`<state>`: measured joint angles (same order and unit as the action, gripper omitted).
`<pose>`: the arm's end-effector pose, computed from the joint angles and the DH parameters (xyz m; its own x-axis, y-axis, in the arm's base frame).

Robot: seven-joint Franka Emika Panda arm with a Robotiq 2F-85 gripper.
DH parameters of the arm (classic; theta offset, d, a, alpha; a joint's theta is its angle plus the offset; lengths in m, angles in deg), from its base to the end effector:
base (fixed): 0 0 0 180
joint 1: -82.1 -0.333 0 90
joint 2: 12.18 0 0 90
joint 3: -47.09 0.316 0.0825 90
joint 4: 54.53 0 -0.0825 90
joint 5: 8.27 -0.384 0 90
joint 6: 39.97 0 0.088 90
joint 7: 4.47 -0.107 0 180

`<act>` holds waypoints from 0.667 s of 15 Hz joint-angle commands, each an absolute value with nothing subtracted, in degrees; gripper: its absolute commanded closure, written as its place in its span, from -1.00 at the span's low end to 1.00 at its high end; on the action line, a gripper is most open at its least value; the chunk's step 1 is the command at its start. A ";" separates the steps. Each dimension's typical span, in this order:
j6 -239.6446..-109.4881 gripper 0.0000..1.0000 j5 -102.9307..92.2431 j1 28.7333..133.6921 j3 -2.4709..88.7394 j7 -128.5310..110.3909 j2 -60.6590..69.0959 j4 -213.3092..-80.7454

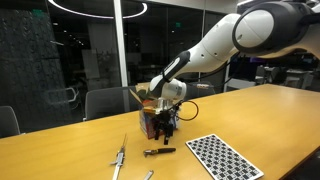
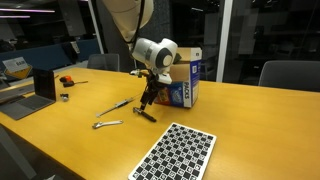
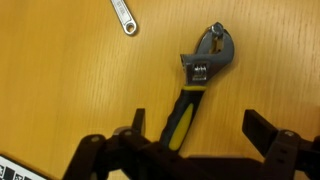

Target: Put the tool inside the box.

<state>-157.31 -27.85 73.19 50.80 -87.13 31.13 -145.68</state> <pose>0.6449 0.1585 0.1720 0.0789 -0.9443 -0.3195 -0.9440 -0.1737 0.2804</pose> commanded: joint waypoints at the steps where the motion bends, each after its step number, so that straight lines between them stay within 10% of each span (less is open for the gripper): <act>1: -154.93 -1.00 -26.97 71.18 49.85 -91.70 32.32 -143.39; 10: -153.21 -1.00 -26.93 69.92 50.35 -93.80 34.73 -144.95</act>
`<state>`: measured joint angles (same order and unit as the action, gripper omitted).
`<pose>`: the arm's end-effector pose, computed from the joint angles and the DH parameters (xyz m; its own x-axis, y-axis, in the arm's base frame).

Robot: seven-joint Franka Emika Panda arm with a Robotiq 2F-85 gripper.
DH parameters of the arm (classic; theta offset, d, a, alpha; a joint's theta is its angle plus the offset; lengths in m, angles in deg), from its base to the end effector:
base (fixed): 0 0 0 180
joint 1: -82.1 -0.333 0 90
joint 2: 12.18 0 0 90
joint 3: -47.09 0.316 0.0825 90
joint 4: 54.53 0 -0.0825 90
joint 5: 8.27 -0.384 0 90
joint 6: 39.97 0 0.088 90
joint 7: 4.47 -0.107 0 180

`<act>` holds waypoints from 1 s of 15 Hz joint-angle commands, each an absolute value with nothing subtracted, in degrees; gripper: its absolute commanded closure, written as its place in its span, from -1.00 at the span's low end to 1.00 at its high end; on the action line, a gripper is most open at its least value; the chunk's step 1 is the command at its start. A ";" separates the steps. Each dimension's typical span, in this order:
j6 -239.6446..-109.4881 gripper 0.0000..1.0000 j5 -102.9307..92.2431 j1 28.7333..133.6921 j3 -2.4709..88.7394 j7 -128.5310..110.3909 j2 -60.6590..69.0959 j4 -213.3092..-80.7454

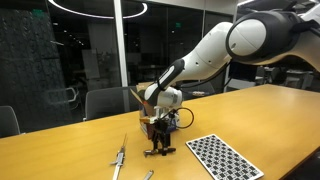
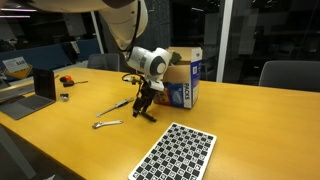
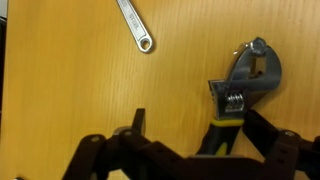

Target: Put the tool inside the box.

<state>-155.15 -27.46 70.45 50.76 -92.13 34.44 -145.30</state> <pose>0.6238 0.1872 0.1350 0.0313 -0.9587 -0.2826 -0.9104 -0.1441 0.3879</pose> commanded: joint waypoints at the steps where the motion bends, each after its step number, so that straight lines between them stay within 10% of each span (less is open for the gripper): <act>1: -153.09 -1.00 -26.94 69.99 50.40 -93.62 35.02 -144.84; 2: -152.66 -0.50 -26.64 69.99 50.44 -93.20 35.07 -144.71; 10: -151.47 0.59 -22.33 69.37 50.37 -88.84 34.29 -145.54; 15: -150.82 0.61 -20.75 69.25 50.30 -86.23 33.12 -146.36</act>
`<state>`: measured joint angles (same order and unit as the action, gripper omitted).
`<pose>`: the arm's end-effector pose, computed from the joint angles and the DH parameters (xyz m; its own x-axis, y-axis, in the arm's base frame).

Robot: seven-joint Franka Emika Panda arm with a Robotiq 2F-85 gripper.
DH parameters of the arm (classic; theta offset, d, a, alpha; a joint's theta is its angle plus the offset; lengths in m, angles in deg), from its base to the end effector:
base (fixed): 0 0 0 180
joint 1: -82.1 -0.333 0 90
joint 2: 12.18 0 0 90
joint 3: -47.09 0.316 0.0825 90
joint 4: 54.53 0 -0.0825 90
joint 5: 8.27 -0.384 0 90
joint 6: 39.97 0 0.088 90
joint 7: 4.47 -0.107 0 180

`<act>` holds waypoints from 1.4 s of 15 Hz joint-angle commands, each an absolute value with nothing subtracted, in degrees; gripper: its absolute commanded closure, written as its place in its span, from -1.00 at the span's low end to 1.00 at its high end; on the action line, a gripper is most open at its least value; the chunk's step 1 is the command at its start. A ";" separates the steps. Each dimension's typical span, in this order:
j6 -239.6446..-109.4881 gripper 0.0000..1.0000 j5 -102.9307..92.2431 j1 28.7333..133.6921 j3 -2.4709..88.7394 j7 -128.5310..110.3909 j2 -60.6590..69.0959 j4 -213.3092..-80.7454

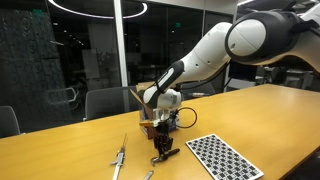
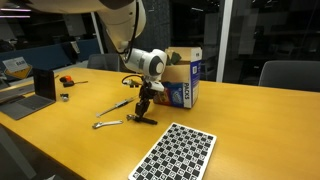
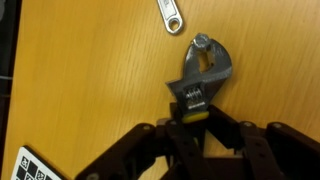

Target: Put the tool inside the box.

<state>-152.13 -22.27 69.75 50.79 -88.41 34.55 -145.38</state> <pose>0.6137 0.1895 0.1303 0.1675 -0.9526 -0.2540 -0.8707 -0.2638 0.4152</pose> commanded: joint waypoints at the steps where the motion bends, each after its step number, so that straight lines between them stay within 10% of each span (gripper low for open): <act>1: -150.18 0.62 -20.20 69.24 50.20 -85.54 32.36 -146.63; 21: -139.32 0.62 4.86 68.88 52.56 -86.41 -12.61 -157.80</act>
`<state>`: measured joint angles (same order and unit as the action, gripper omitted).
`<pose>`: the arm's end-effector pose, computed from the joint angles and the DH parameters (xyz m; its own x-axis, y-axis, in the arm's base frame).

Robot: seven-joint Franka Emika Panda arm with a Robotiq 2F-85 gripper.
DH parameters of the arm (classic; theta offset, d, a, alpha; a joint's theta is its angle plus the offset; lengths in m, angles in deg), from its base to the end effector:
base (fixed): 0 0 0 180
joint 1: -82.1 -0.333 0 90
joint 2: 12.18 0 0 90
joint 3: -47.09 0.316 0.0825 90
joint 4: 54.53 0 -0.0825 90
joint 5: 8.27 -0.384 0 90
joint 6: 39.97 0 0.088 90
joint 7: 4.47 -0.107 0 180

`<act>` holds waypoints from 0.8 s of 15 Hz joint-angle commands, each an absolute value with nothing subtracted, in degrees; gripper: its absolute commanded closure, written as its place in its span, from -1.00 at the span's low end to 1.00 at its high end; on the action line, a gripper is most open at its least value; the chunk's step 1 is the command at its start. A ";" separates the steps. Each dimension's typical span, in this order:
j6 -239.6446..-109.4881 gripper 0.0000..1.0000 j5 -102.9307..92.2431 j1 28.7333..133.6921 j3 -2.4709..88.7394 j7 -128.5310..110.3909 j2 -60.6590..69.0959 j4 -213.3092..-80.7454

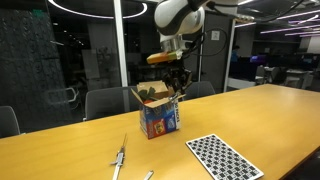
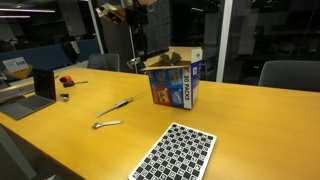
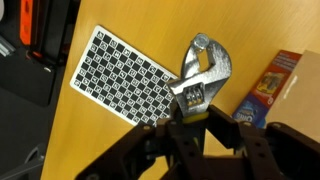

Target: Put the tool inside the box.

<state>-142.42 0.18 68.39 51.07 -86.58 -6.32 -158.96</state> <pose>0.5529 0.1620 0.4661 0.4738 -0.8736 0.1106 -0.8765 -0.4558 0.1548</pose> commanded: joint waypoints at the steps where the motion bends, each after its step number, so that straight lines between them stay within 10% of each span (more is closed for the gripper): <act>1: -138.30 0.63 6.00 69.30 53.04 -85.54 -13.59 -155.75; 12: -146.80 0.63 3.72 72.56 52.07 -65.63 11.50 -130.75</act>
<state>-146.04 5.96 72.14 52.43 -71.95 0.94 -141.58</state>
